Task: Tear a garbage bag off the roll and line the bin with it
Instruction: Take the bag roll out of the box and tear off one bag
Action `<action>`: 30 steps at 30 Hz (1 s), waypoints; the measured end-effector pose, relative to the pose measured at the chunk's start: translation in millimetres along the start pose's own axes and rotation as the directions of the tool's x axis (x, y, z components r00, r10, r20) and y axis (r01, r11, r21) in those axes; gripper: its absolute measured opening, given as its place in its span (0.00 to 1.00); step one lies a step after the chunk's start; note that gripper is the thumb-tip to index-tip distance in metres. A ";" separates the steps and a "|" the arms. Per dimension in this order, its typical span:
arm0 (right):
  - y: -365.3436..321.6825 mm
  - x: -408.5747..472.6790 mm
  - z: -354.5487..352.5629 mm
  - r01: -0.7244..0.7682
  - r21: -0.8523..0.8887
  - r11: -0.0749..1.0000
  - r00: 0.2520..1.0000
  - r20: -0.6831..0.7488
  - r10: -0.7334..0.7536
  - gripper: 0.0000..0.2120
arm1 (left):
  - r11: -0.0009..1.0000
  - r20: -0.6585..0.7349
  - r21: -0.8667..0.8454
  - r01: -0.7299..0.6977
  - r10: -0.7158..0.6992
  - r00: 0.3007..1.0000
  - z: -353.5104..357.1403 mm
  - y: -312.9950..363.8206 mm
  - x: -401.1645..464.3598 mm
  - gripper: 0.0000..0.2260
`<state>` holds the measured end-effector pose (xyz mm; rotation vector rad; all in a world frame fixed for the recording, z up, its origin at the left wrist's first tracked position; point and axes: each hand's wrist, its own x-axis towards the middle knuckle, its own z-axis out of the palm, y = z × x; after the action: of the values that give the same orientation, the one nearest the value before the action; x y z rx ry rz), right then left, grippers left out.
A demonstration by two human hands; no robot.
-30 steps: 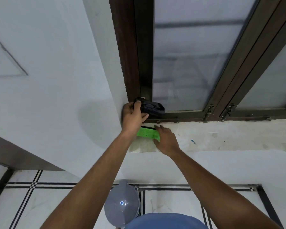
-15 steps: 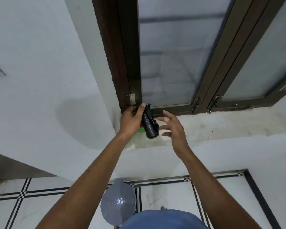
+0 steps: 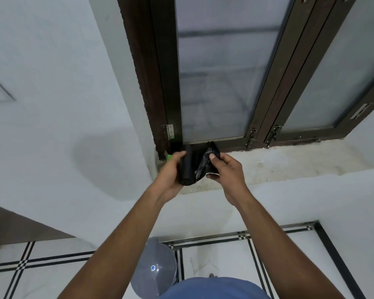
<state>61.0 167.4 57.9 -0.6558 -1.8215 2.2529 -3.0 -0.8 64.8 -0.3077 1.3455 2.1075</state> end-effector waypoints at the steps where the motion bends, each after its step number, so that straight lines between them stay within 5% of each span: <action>1: -1.2 1.8 -1.0 -0.008 0.021 1.000 1.000 -0.005 0.008 0.07 | 0.995 -0.006 -0.100 0.006 -0.007 1.000 -1.7 0.8 -0.1 0.19; 3: -3.4 5.5 -4.0 -0.007 0.013 1.000 1.000 -0.001 0.007 0.07 | 0.989 0.011 -0.148 -0.015 0.017 1.000 -5.4 4.6 -0.7 0.21; 7: -5.4 10.9 -16.3 0.025 -0.036 0.999 1.000 -0.011 -0.025 0.07 | 0.995 0.011 0.062 -0.080 0.079 0.997 -5.1 7.8 -2.9 0.20; 12: -6.4 22.1 -44.3 0.021 -0.018 1.000 0.996 -0.083 -0.022 0.07 | 0.997 -0.093 -0.009 -0.078 0.077 0.993 -1.0 13.4 -4.2 0.14; 17: -9.6 24.8 -57.0 -0.002 -0.025 1.000 0.999 -0.044 0.001 0.09 | 0.991 -0.040 0.085 -0.107 0.110 0.993 1.2 11.7 -2.1 0.20; 21: -14.5 35.3 -69.2 -0.008 0.013 1.000 0.996 -0.087 0.010 0.07 | 0.992 -0.104 -0.057 -0.112 0.105 0.989 -2.4 16.3 2.3 0.17; 25: -16.7 40.0 -71.7 -0.030 0.027 0.999 0.998 -0.063 0.032 0.06 | 0.979 -0.081 0.092 -0.183 0.190 0.978 1.7 11.2 5.6 0.22; 30: -17.7 51.7 -78.5 0.012 0.112 0.994 0.985 -0.173 0.008 0.17 | 0.975 -0.192 0.073 -0.210 0.220 0.956 1.5 8.3 13.6 0.20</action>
<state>46.8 261.8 50.8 -0.8011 -1.6020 2.2017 -18.5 3.1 64.8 -0.3733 1.6110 2.2635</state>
